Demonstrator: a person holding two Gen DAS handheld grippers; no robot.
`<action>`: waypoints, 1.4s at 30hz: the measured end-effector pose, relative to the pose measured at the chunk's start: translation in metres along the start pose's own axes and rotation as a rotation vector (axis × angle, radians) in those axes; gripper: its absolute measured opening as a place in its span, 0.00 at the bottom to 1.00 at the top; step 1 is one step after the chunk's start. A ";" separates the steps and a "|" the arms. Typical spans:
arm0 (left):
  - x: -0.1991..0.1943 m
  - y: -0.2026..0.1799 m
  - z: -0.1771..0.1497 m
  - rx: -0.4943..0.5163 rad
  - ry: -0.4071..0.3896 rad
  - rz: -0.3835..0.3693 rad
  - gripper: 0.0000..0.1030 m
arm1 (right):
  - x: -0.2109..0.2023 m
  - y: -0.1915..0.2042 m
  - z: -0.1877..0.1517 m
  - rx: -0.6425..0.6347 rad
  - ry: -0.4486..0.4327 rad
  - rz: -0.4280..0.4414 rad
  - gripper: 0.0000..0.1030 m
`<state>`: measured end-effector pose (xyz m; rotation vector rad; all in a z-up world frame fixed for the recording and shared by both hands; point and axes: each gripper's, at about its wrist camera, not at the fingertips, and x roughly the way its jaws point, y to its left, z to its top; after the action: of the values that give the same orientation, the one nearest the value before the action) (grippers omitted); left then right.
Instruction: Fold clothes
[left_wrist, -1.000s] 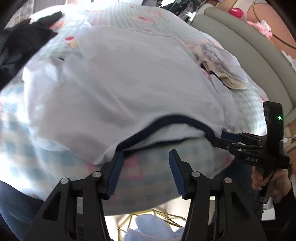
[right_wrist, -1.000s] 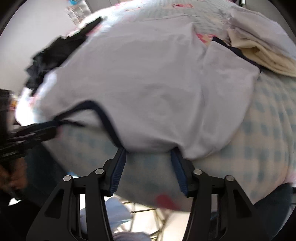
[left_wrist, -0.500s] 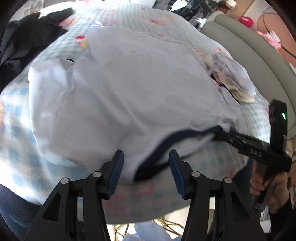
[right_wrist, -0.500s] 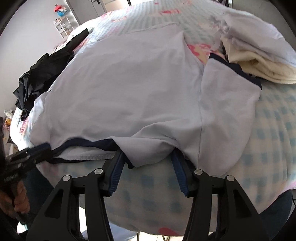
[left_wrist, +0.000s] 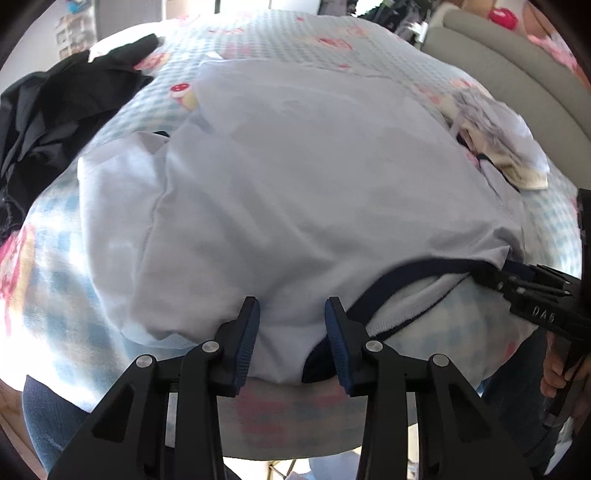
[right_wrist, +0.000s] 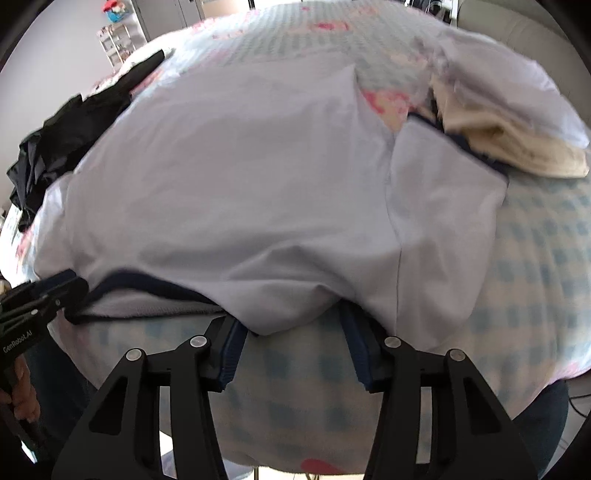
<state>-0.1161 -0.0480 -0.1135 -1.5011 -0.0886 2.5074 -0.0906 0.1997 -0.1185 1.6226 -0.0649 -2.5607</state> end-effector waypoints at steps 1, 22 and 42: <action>0.001 0.001 -0.002 -0.002 0.011 -0.034 0.39 | 0.002 -0.003 -0.003 -0.020 0.026 0.009 0.49; -0.026 0.025 -0.029 -0.220 0.032 -0.259 0.41 | -0.048 -0.002 -0.026 -0.030 -0.039 -0.003 0.05; -0.009 0.000 -0.019 -0.125 0.031 -0.078 0.34 | -0.012 -0.008 0.003 0.015 -0.020 0.068 0.33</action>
<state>-0.0950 -0.0511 -0.1147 -1.5507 -0.2981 2.4566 -0.0888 0.2088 -0.1074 1.5716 -0.1389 -2.5319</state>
